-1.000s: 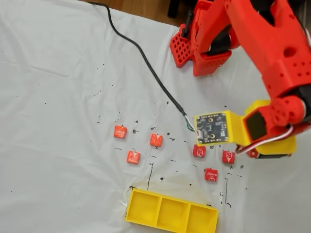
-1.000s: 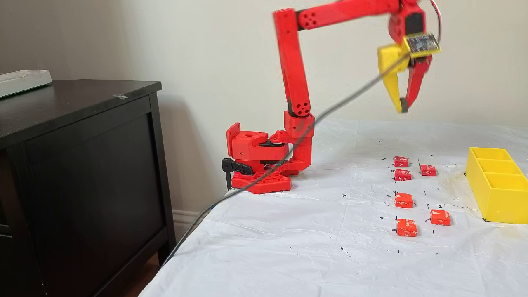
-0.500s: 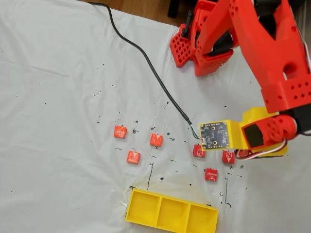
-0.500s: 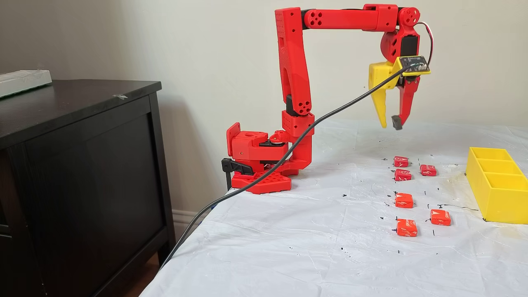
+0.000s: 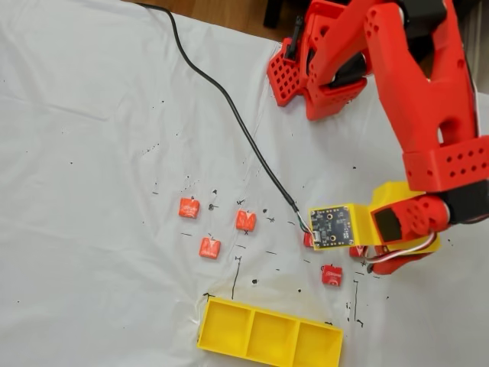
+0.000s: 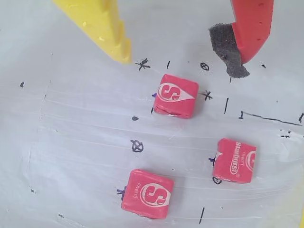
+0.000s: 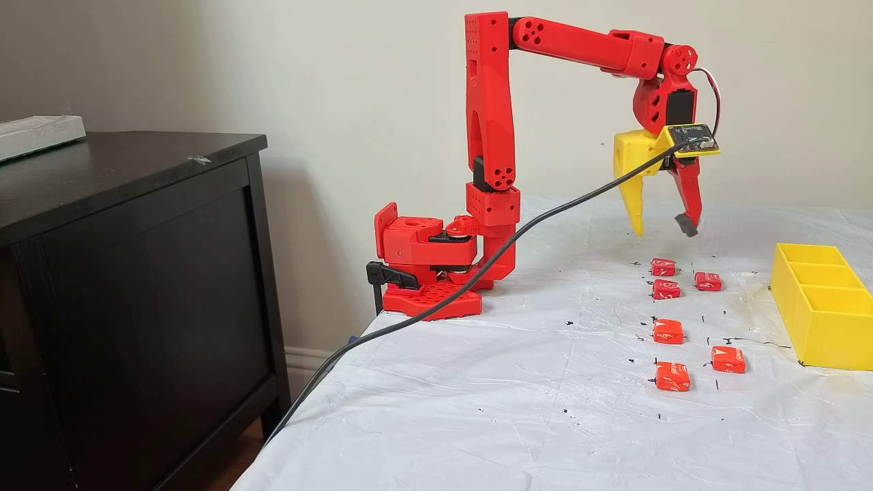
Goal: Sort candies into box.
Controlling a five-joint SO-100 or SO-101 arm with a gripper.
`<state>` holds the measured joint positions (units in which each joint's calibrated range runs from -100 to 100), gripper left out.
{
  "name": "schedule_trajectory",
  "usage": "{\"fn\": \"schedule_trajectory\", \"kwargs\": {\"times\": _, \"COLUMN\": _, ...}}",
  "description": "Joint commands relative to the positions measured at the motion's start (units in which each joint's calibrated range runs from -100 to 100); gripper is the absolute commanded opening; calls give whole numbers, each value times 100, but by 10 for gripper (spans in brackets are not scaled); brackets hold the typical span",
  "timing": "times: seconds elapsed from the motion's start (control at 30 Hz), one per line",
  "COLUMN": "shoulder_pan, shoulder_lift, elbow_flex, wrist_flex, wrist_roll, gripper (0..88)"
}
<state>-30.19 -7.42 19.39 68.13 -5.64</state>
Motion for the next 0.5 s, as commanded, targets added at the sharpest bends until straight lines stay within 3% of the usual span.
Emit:
{"fn": "schedule_trajectory", "kwargs": {"times": 0.0, "shoulder_pan": -6, "shoulder_lift": -21, "elbow_flex": -22, "wrist_flex": -129, "wrist_roll": 20, "gripper": 285}}
{"fn": "schedule_trajectory", "kwargs": {"times": 0.47, "shoulder_pan": 148, "shoulder_lift": 386, "elbow_flex": 132, "wrist_flex": -415, "wrist_roll": 68, "gripper": 311}}
